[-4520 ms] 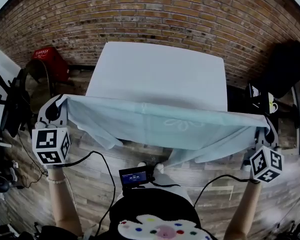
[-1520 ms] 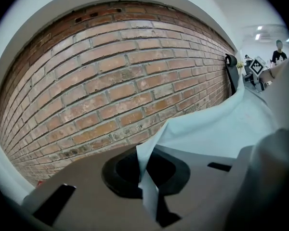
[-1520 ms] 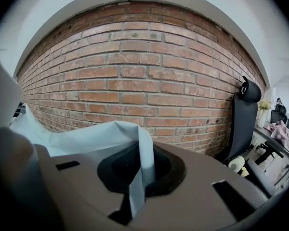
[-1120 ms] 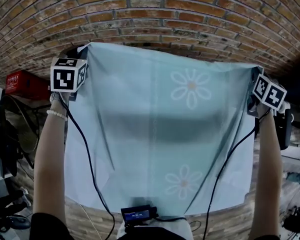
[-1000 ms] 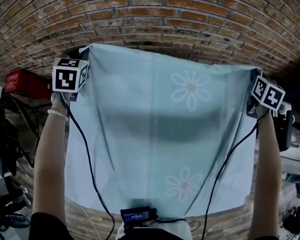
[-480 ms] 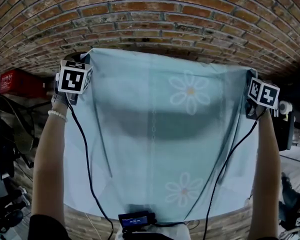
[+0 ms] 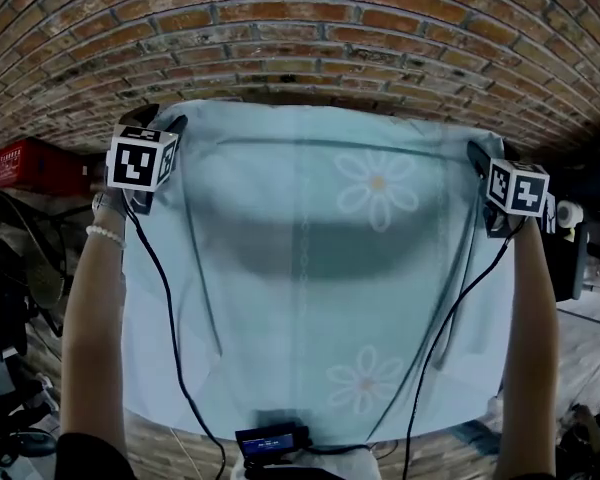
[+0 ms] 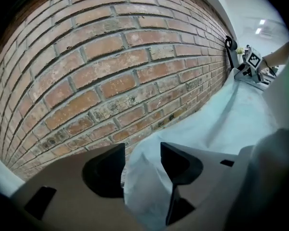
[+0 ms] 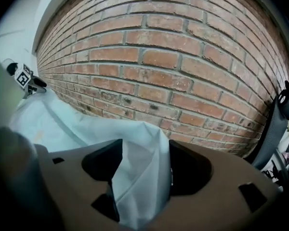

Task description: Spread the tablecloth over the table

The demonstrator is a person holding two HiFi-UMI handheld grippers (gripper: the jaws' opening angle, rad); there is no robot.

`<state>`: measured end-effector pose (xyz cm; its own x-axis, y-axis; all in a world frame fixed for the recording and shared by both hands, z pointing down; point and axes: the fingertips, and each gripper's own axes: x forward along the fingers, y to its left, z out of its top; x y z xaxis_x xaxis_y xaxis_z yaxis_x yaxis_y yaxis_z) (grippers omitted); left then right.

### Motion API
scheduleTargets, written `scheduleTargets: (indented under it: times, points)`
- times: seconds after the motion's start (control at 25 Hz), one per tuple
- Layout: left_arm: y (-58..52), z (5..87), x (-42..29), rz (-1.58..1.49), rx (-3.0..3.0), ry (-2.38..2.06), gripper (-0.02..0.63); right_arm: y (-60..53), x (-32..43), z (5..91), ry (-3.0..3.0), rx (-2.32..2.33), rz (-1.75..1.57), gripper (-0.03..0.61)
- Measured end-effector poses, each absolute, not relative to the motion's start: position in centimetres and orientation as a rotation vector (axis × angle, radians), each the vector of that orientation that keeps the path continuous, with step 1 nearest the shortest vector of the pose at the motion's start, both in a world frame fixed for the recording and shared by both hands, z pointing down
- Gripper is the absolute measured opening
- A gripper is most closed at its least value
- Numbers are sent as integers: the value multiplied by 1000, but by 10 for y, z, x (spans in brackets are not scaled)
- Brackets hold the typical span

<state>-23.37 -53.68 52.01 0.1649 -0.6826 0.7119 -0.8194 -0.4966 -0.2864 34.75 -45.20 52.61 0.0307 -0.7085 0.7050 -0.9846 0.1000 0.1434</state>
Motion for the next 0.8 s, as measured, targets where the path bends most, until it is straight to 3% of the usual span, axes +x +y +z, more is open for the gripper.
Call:
scheduleTargets:
  times: [0.4,0.48,0.6,0.8]
  points:
    - [-500,481,-239,1011,2296,-1566,242,-412,360,493,-1814,1779,525,321]
    - [-488,469,-242,955,2292,-1606,193,-392,359,483,-1840,1791,528,321]
    - [-464,452,-242,889,2307,-1639,31,-357,353,471,-1868,1798,538,319]
    - [-417,428,-220,725,2377,-1578,15,-289,342,468,-1872,1764,557,319]
